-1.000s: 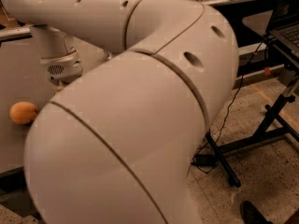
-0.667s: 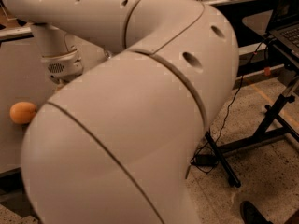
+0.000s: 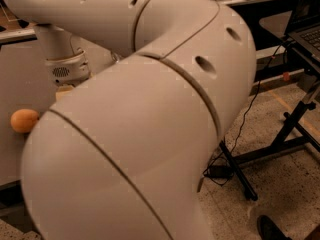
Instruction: Knock redbull can over
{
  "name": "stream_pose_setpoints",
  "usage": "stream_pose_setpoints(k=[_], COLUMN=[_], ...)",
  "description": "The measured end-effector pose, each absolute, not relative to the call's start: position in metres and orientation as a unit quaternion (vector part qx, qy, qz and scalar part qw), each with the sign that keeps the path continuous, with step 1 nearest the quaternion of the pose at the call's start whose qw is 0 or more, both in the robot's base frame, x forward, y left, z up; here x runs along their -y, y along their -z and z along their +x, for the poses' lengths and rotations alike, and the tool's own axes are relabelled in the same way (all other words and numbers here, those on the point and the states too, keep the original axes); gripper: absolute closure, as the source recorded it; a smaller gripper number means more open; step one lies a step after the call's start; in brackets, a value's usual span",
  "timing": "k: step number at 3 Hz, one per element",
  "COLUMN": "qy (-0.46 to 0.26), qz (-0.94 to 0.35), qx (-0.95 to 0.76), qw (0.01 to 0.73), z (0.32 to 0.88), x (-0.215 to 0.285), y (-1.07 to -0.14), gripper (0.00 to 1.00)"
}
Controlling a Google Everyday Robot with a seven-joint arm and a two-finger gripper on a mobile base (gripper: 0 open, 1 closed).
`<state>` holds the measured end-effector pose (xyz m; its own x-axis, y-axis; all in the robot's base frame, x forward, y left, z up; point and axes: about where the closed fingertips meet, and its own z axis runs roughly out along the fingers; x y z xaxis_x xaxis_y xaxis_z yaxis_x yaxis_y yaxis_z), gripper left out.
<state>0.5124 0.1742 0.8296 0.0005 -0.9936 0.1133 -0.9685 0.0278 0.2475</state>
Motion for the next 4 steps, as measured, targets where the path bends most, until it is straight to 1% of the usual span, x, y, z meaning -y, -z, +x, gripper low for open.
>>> stream_pose_setpoints(k=[2,3,4], qy=[0.041,0.076,0.081], qz=[0.693,0.665,0.664], qx=[0.711,0.738,0.740], qw=[0.113,0.082,0.071], z=[0.523,0.526,0.529], x=[-0.174,-0.162,-0.166], y=[-0.833,-0.839,-0.839], gripper=[0.00,0.00,0.00])
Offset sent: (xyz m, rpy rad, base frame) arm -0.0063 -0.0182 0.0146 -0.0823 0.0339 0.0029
